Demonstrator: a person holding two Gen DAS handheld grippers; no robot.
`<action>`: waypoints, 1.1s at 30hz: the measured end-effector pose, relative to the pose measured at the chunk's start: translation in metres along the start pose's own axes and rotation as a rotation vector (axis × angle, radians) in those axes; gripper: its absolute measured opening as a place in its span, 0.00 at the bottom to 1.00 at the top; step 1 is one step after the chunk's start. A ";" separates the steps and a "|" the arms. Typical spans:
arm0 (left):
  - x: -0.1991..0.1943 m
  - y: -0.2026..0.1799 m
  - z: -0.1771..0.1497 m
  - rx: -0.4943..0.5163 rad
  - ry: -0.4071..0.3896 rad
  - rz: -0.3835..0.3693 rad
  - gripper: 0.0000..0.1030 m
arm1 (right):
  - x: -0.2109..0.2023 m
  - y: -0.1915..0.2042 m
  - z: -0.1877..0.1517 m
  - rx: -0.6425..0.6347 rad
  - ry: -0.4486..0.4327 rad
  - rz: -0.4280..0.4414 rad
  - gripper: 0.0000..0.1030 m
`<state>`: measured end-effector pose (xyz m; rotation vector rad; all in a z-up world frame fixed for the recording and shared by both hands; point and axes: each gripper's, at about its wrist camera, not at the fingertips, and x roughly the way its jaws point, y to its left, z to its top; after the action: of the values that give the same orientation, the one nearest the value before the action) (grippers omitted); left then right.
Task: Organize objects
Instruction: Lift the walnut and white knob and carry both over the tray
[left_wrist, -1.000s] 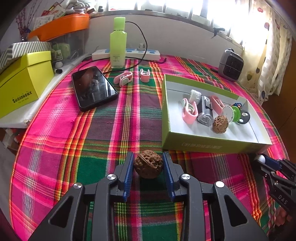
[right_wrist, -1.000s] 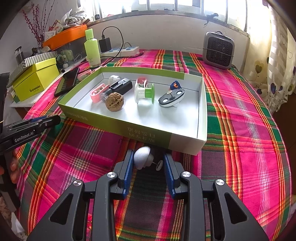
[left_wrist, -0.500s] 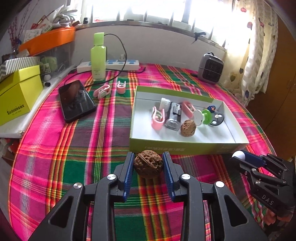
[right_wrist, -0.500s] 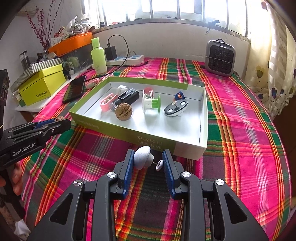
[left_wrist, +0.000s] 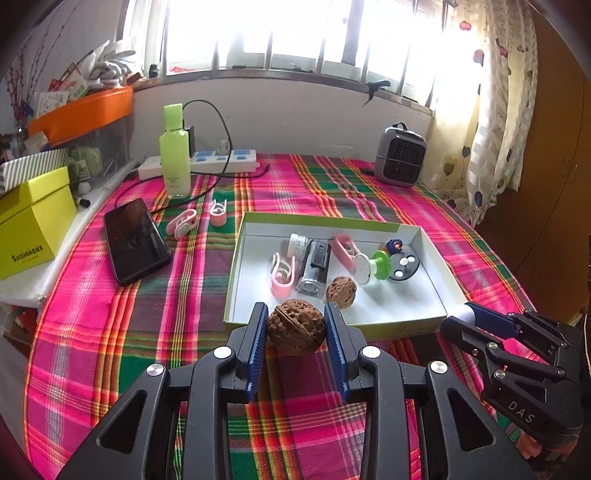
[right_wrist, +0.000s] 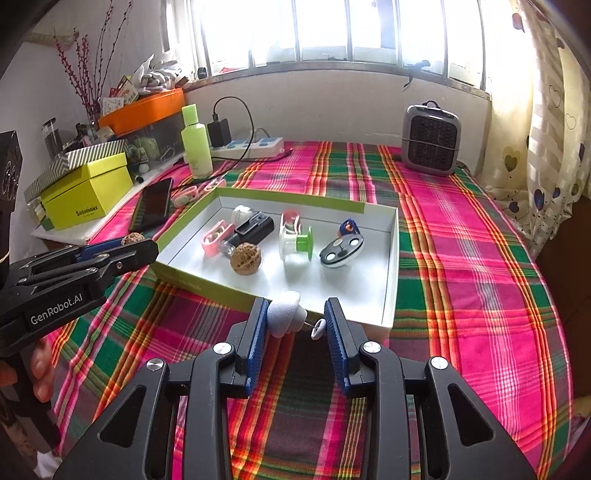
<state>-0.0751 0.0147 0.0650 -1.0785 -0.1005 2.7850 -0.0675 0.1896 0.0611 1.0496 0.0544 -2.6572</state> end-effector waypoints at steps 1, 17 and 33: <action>0.000 0.000 0.002 0.000 -0.002 -0.002 0.28 | 0.000 0.000 0.001 0.000 -0.003 -0.001 0.32; 0.010 -0.010 0.017 0.013 -0.017 -0.006 0.28 | 0.006 -0.007 0.016 -0.003 -0.024 -0.012 0.32; 0.032 -0.013 0.024 0.014 0.011 -0.008 0.28 | 0.024 -0.013 0.026 -0.001 -0.003 -0.009 0.32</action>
<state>-0.1124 0.0325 0.0629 -1.0878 -0.0845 2.7678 -0.1052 0.1928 0.0634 1.0477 0.0598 -2.6662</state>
